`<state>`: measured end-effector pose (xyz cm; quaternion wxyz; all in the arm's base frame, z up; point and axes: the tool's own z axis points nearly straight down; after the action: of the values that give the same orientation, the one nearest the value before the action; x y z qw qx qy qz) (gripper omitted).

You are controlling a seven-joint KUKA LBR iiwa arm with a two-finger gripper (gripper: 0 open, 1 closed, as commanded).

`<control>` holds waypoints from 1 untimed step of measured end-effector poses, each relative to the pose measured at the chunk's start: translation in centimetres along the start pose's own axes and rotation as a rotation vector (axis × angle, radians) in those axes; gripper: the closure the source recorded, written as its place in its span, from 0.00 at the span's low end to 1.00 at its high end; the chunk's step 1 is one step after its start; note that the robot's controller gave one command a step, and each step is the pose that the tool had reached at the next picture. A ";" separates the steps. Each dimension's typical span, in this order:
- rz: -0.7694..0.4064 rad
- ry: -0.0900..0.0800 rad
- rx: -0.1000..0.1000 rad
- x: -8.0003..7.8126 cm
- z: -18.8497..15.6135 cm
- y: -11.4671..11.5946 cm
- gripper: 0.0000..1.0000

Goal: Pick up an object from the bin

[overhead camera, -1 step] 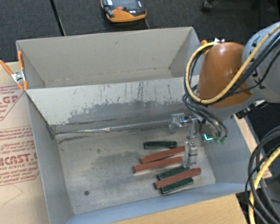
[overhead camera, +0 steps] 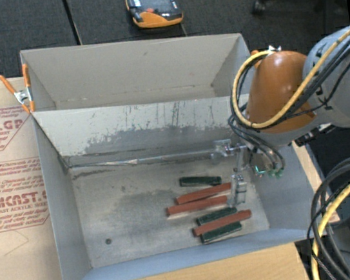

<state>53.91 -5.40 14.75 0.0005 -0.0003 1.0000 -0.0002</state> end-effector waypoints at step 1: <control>0.119 0.000 -0.002 -0.6 0.0 -0.7 0.00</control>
Offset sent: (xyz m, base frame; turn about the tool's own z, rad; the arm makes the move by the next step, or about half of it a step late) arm -0.0104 -0.0097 0.0211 -0.0631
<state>54.49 -6.08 14.72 0.0007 0.0590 0.9983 0.0009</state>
